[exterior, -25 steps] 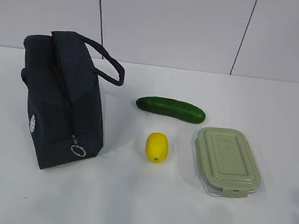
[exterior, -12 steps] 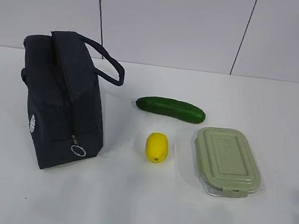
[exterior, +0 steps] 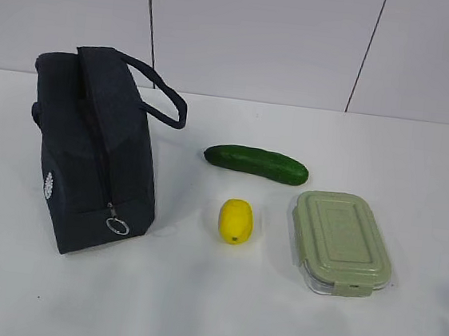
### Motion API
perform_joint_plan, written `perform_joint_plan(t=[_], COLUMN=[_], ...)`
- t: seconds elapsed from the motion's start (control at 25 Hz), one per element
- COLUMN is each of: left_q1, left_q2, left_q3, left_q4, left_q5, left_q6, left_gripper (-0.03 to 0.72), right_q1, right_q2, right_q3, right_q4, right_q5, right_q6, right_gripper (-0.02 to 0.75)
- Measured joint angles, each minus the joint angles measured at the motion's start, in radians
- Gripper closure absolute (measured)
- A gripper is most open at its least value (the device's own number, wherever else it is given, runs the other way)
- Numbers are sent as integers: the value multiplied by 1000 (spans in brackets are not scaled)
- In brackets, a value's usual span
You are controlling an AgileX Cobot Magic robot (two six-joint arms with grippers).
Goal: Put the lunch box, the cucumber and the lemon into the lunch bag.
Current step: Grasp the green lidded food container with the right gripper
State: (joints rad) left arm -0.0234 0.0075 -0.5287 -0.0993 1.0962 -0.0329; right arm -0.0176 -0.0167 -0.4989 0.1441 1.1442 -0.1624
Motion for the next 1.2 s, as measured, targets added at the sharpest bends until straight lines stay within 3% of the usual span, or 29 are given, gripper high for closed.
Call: perform_joint_plan(t=[0.72,0.92,1.2], left_q1=[0,0,0], left_q2=[0,7,62], left_q3=[0,0,-11], left_q4=[-2,-4,-6], left_q5=[0,0,-30], left_q6=[0,0,0], left_gripper=[442,440,412], right_q1=[0,0,0], right_q2=[0,5,240], right_q3=[0,-20,-131], right_q4=[0,0,-6], right_q5=[0,-20,-50], right_q6=[2,84,190], right_gripper=[283,283,230])
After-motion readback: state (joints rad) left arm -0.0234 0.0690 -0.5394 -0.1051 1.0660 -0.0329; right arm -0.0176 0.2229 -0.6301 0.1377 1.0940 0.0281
